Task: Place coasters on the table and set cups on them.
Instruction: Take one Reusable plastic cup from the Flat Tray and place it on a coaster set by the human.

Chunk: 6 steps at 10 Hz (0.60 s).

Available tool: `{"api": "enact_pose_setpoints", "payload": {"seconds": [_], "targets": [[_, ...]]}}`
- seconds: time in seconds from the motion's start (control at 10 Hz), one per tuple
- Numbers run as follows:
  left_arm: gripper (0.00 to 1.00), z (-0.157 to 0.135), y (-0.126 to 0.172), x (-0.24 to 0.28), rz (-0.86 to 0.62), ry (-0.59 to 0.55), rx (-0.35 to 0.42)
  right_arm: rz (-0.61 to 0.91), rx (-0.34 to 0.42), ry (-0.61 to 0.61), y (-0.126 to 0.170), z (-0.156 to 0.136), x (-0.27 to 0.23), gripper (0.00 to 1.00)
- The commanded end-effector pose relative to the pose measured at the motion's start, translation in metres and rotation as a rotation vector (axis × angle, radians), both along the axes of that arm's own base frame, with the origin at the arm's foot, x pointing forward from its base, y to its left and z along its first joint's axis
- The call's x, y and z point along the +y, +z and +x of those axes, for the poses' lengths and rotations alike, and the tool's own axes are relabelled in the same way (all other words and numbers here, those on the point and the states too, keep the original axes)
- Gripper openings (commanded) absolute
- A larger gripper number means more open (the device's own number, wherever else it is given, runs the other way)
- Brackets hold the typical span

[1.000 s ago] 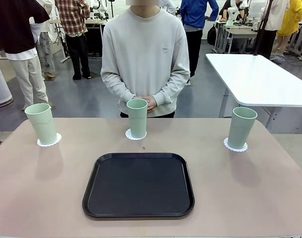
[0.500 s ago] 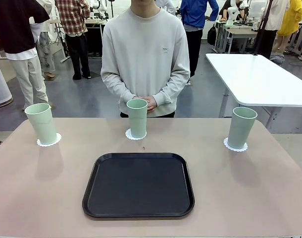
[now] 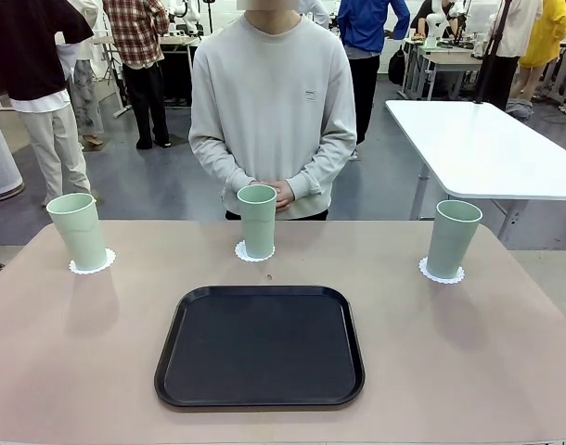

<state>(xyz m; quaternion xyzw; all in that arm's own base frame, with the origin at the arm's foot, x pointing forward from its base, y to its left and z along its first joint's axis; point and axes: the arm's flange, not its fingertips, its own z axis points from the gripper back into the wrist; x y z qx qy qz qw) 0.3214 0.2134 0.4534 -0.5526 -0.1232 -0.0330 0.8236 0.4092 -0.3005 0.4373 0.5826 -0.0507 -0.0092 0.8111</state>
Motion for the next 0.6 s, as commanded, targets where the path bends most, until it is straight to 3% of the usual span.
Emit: {"api": "enact_pose_setpoints", "payload": {"seconds": [0.0, 0.5], "targets": [[1.0, -0.0008, 0.0012, 0.0006, -0.01, 0.003, -0.015, -0.002, 0.011, -0.004, -0.0002, -0.0003, -0.0005, 1.0], [1.0, -0.0008, 0.0012, 0.0006, -0.01, 0.003, -0.015, -0.002, 0.011, -0.004, -0.0002, -0.0003, -0.0005, 1.0]]}}
